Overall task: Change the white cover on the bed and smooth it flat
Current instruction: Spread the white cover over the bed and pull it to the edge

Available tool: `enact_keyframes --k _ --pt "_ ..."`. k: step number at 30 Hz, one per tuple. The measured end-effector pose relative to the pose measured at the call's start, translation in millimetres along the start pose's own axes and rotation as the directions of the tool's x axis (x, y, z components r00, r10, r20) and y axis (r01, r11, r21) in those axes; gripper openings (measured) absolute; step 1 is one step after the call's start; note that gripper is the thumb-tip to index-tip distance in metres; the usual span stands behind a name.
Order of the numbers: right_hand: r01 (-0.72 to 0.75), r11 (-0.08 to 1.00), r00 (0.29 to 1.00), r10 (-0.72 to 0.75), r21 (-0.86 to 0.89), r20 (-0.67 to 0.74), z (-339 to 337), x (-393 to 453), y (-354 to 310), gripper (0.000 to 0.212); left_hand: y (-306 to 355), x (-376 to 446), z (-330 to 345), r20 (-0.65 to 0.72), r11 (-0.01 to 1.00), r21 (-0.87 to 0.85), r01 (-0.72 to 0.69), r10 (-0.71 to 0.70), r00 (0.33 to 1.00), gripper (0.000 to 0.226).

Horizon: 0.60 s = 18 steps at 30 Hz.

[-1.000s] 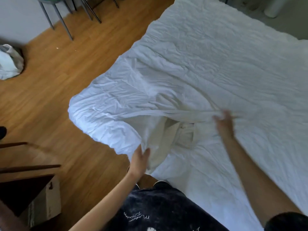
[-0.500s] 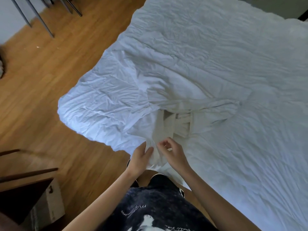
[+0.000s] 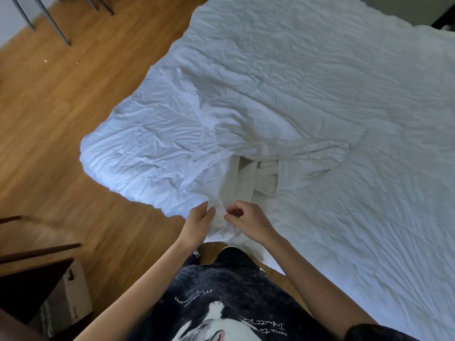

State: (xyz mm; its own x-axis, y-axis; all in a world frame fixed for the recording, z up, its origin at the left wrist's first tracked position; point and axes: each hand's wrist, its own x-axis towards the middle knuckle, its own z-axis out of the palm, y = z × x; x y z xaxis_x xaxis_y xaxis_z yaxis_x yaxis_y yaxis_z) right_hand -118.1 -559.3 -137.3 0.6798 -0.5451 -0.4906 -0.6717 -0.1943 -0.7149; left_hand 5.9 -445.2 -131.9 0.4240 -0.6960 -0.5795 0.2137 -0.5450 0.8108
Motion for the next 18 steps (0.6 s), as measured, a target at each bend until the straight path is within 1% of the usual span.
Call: enact_keyframes --k 2,4,6,9,11,14,18 --pt "0.011 0.999 0.999 -0.009 -0.046 0.038 0.9 1.2 0.2 0.007 -1.6 -1.1 2.1 -0.006 1.000 0.027 -0.005 0.005 1.000 0.028" --pt "0.024 0.999 0.999 -0.023 -0.044 0.027 3.2 3.0 1.8 0.016 -8.1 -0.5 2.2 -0.035 1.000 0.020 0.019 -0.018 0.999 0.029" --pt "0.026 1.000 0.999 -0.026 0.009 -0.022 6.2 2.8 3.8 0.019 -13.1 0.2 1.2 -0.064 0.998 -0.041 0.050 -0.052 0.997 0.030" --pt "0.012 0.989 0.996 0.001 0.145 -0.087 9.9 -2.0 6.3 0.021 -11.9 2.4 2.3 -0.109 0.995 -0.072 0.071 -0.079 0.991 0.027" --pt "0.003 0.982 0.995 0.016 0.190 -0.095 12.6 -4.4 8.2 0.023 -7.6 4.4 6.0 -0.089 0.995 -0.069 0.076 -0.082 0.993 0.026" --pt "0.022 0.986 0.993 -0.002 0.163 -0.122 19.3 -4.2 10.0 0.016 -5.4 11.3 15.2 -0.034 0.991 -0.057 0.121 -0.123 0.992 0.030" --pt "0.060 0.996 0.988 -0.051 0.061 -0.147 28.1 -3.6 15.2 0.016 -4.8 21.9 24.5 -0.069 0.986 0.068 0.153 -0.148 0.987 0.028"
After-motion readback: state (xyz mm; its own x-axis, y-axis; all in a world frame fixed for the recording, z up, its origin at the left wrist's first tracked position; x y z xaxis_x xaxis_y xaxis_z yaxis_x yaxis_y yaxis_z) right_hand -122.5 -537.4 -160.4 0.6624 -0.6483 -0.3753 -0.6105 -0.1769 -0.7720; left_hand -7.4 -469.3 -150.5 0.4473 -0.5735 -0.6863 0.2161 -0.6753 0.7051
